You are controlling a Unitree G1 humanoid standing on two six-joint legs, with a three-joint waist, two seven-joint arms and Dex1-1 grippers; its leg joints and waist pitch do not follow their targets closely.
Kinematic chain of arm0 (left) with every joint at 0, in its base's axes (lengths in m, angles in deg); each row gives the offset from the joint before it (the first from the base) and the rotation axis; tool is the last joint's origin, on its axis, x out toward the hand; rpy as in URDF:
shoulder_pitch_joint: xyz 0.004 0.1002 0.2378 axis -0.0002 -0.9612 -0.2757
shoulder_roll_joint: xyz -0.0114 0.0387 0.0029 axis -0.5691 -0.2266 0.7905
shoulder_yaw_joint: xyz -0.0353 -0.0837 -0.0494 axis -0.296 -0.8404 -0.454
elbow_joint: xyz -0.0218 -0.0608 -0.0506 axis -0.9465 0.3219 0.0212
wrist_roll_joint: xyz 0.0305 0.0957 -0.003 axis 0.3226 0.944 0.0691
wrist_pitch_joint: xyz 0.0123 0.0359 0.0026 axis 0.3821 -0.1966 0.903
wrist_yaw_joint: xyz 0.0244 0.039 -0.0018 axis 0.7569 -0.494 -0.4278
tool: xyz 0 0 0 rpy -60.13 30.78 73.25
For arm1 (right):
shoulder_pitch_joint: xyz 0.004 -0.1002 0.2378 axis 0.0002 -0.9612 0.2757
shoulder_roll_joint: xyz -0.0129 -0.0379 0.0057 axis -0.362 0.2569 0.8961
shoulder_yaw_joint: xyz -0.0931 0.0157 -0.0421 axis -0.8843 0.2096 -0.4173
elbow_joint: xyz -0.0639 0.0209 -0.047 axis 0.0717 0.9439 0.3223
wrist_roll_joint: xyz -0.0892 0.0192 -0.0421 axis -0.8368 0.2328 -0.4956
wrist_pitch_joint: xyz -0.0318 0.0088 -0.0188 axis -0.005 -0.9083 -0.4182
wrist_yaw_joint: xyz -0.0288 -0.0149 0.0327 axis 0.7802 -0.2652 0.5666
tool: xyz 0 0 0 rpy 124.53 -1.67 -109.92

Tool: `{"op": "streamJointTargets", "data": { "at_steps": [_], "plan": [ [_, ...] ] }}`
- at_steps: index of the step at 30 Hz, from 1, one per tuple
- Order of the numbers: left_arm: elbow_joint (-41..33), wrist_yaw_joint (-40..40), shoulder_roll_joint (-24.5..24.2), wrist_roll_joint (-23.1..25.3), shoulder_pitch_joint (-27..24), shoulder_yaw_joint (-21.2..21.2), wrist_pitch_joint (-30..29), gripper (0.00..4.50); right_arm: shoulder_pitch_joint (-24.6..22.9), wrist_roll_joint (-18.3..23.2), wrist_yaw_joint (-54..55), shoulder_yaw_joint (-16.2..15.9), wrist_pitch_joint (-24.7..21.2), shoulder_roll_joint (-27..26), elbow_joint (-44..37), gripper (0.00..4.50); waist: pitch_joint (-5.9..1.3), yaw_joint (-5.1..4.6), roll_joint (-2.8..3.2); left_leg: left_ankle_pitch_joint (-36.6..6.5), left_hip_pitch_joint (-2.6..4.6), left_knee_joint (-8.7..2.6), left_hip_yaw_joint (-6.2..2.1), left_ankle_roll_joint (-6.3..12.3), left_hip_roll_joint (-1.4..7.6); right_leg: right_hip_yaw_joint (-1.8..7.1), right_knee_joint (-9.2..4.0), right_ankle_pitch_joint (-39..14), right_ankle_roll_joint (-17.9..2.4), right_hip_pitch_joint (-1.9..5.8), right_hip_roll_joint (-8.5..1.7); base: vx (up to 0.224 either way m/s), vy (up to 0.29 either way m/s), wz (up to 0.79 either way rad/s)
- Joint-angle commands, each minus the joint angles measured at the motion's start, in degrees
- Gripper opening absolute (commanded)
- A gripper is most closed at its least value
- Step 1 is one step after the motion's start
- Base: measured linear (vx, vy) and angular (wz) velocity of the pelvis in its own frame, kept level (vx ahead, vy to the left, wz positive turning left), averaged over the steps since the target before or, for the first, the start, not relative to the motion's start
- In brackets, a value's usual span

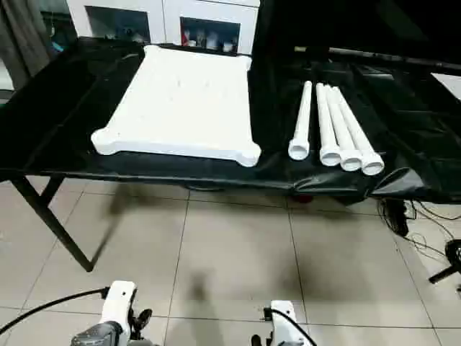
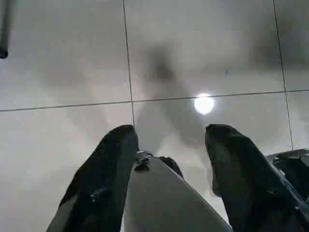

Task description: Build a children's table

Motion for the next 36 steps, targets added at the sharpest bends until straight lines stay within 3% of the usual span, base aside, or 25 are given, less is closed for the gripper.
{"op": "streamJointTargets", "data": {
  "at_steps": [1,2,3,4,5,6,7,12,16,18,19,23,24,25,26,27,28,29,30,31,32,34,35,36],
  "plan": [
    [0.0,0.3,0.1,0.4,0.3,0.4,0.3,2.72,0.2,0.5,0.0,0.3,-0.1,0.4,0.1,4.04,-2.25,0.25,0.48,-8.5,0.77,-4.59,-1.43,5.03,4.6,3.01,-3.67,6.2,-14.0,0.81,-5.71,0.0,0.0,0.0],
    [2.4,-2.2,0.3,0.8,2.8,0.3,-4.1,2.72,2.1,-0.1,1.9,1.1,-1.3,-0.2,1.9,4.04,-2.23,0.25,0.51,-8.4,0.74,-4.6,-1.44,5.1,4.61,2.99,-3.66,6.4,-14.1,0.83,-5.72,0.0,0.0,0.0],
    [9.1,-9.7,0.7,2.3,9.3,0.2,-14.6,2.72,7.4,-2.0,7.1,2.9,-3.7,-2.2,6.5,4.04,-2.78,-0.71,-0.67,-6.8,1.78,-4.15,-1.12,4.03,3.89,3.06,-2.72,5.5,-14.7,0.06,-4.78,0.0,0.0,0.0],
    [9.1,-9.8,0.7,2.3,9.3,0.2,-14.5,2.72,7.5,-2.0,7.1,2.9,-3.6,-2.3,6.5,4.04,-2.6,-0.5,-0.64,-6.9,1.41,-4.19,-1.08,4.64,4.02,3.2,-3.3,4.3,-14.4,0.36,-5.33,0.0,0.0,0.0],
    [9.2,-10.2,0.7,2.5,9.2,0.3,-14.1,2.72,7.5,-2.1,7.2,2.8,-3.4,-2.3,6.5,4.04,-2.28,-0.65,-0.4,-6.2,0.36,-4.47,-1.17,4.27,4.4,3.24,-3.4,4.5,-13.4,0.58,-5.85,0.0,0.0,0.0],
    [9.2,-10.3,0.7,2.6,9.2,0.3,-13.9,2.72,7.5,-2.0,7.2,2.9,-3.1,-2.3,6.5,4.04,-2.28,-0.64,-0.24,-6.3,0.4,-4.57,-1.26,3.97,4.53,3.08,-3.38,4.6,-13.2,0.59,-5.8,0.0,0.0,0.0],
    [9.2,-10.3,0.8,2.6,9.2,0.4,-13.9,2.72,7.5,-1.7,7.0,3.2,-2.8,-2.4,6.4,4.04,-2.19,-0.59,-0.58,-8.0,0.96,-4.51,-1.04,3.56,4.57,3.13,-3.63,4.0,-13.0,0.17,-5.57,0.0,0.0,0.0],
    [8.9,-10.5,0.6,1.5,9.5,-0.8,-12.1,3.1,8.2,-0.1,7.4,5.0,0.2,-2.2,6.1,4.45,-2.52,-0.37,-0.97,-8.4,0.94,-4.33,-0.94,3.8,4.43,3.2,-3.45,6.2,-13.0,0.35,-5.54,0.0,0.0,0.0],
    [7.0,-10.4,-0.2,-0.9,11.6,-3.8,-5.9,3.48,10.6,-1.8,6.3,5.8,4.9,-2.2,6.0,4.5,-2.33,-0.32,-0.74,-11.3,0.95,-4.67,-1.11,2.98,4.58,3.16,-3.97,0.7,-13.1,0.11,-5.65,0.0,0.0,0.0],
    [3.7,-8.5,-1.0,-1.5,11.0,-4.2,-2.7,3.49,11.1,-2.6,4.3,5.1,7.7,-1.1,5.4,4.5,-2.29,-0.4,-1.0,-11.9,0.97,-4.75,-1.06,2.48,4.68,3.17,-3.99,0.0,-13.0,0.05,-5.6,0.0,0.0,0.0],
    [2.8,-7.7,-1.2,-1.5,10.6,-4.0,-2.0,3.77,11.1,-2.8,3.7,4.8,8.4,-0.6,5.3,4.5,-2.37,-0.27,-0.95,-11.5,0.87,-4.63,-1.02,2.67,4.68,3.17,-3.95,0.5,-13.0,0.13,-5.69,0.0,0.0,0.0],
    [-3.8,-6.0,-2.3,-0.9,7.5,-2.9,0.9,3.92,10.2,-1.8,-0.7,5.7,12.0,3.1,3.1,4.5,-2.78,-0.11,-1.15,-6.0,0.6,-3.98,-0.89,5.0,4.58,2.96,-2.89,8.3,-13.1,0.67,-5.47,0.0,0.0,0.0],
    [-7.0,-5.4,-2.5,-0.8,6.0,-2.5,2.0,4.02,9.0,-1.3,-2.2,5.8,12.5,4.3,0.0,4.5,-2.96,-0.12,-1.26,-3.5,0.76,-3.5,-0.64,6.2,4.31,2.89,-2.57,11.9,-13.4,0.56,-5.05,0.0,0.0,0.0],
    [-16.1,-3.8,-3.1,-1.1,1.7,-2.0,4.4,4.26,4.9,-0.6,-5.0,5.8,12.7,7.1,-10.7,4.5,-2.93,0.3,-1.67,-1.8,0.25,-3.3,-0.83,7.72,4.48,2.82,-2.4,14.8,-13.1,1.12,-5.47,0.0,0.0,0.0],
    [-20.0,-3.2,-3.3,-1.4,0.0,-1.9,5.3,4.26,2.9,-0.5,-5.7,5.7,12.3,8.1,-15.8,4.5,-2.79,0.66,-1.84,-1.3,0.19,-3.15,-0.93,8.98,4.84,2.76,-2.35,17.1,-12.3,1.19,-5.57,0.0,0.0,0.0],
    [-28.8,-2.2,-3.7,-2.1,-3.8,-1.7,5.8,4.3,-2.4,0.2,-6.8,5.8,10.2,9.7,-29.2,4.5,-2.79,0.3,-2.38,-1.2,0.35,-2.97,-0.7,9.38,4.67,2.72,-2.34,17.6,-12.1,0.82,-5.01,0.0,0.0,0.0],
    [-34.2,-1.6,-3.8,-2.5,-6.1,-1.7,5.9,4.36,-5.7,0.5,-7.1,5.9,8.7,10.2,-37.6,4.5,-3.05,0.55,-2.43,0.2,0.28,-2.67,-0.86,10.16,4.58,2.65,-1.98,20.4,-11.1,1.04,-4.73,0.0,0.0,0.0],
    [-39.6,-1.7,-3.9,-2.7,-8.1,-1.8,5.8,4.43,-9.6,1.4,-7.2,6.4,6.1,10.7,-47.9,4.5,-2.6,0.64,-2.27,-1.5,0.3,-3.16,-0.84,10.27,4.63,2.58,-2.43,17.8,-10.7,0.66,-4.69,0.0,0.0,0.0],
    [-39.6,-1.7,-3.9,-2.7,-8.1,-1.8,5.8,4.43,-9.6,1.4,-7.2,6.4,6.1,10.7,-47.9,4.5,-2.25,0.73,-2.18,-3.1,0.18,-3.55,-0.9,9.65,4.79,2.63,-2.8,15.3,-10.1,0.73,-4.61,0.0,0.0,0.0],
    [-46.0,-1.5,-3.9,-3.5,-10.1,-1.8,4.6,4.43,-13.7,3.9,-7.9,6.8,2.9,11.0,-58.9,4.5,-1.8,0.41,-1.8,-7.8,0.58,-4.26,-0.89,7.94,4.9,2.65,-3.24,9.2,-10.0,0.27,-4.29,0.0,0.0,0.0],
    [-50.7,-1.6,-4.0,-4.1,-11.4,-1.9,3.6,4.43,-16.4,5.9,-8.3,7.1,0.5,11.2,-66.8,4.5,-1.45,0.38,-1.97,-13.7,0.76,-4.78,-0.89,5.55,5.2,2.85,-4.09,1.4,-9.2,0.06,-4.3,0.0,0.0,0.0],
    [-58.1,-2.9,-4.1,-4.4,-12.5,-2.9,2.0,4.43,-19.3,8.4,-7.7,7.2,-1.7,11.4,-78.1,4.5,-1.15,0.37,-2.15,-18.3,0.86,-5.22,-1.02,2.66,5.04,3.03,-4.87,-7.6,-7.7,-0.23,-4.3,0.0,0.0,0.0],
    [-60.6,-3.7,-4.4,-4.1,-12.3,-3.5,1.2,4.43,-19.4,9.2,-7.0,7.2,-2.2,11.3,-81.6,4.5,-0.78,0.07,-1.8,-21.5,1.01,-5.57,-1.0,0.83,4.66,3.14,-5.55,-14.2,-6.4,-0.69,-4.2,0.0,0.0,0.0],
    [-61.1,-3.9,-4.4,-4.1,-12.2,-3.6,1.0,4.43,-19.4,9.3,-6.8,7.2,-2.3,11.3,-82.4,4.5,-0.78,-0.15,-1.95,-22.3,0.99,-5.57,-1.08,-0.1,4.64,3.21,-5.7,-16.6,-5.6,-0.78,-4.23,-0.061,0.006,-0.04]
  ]
}}
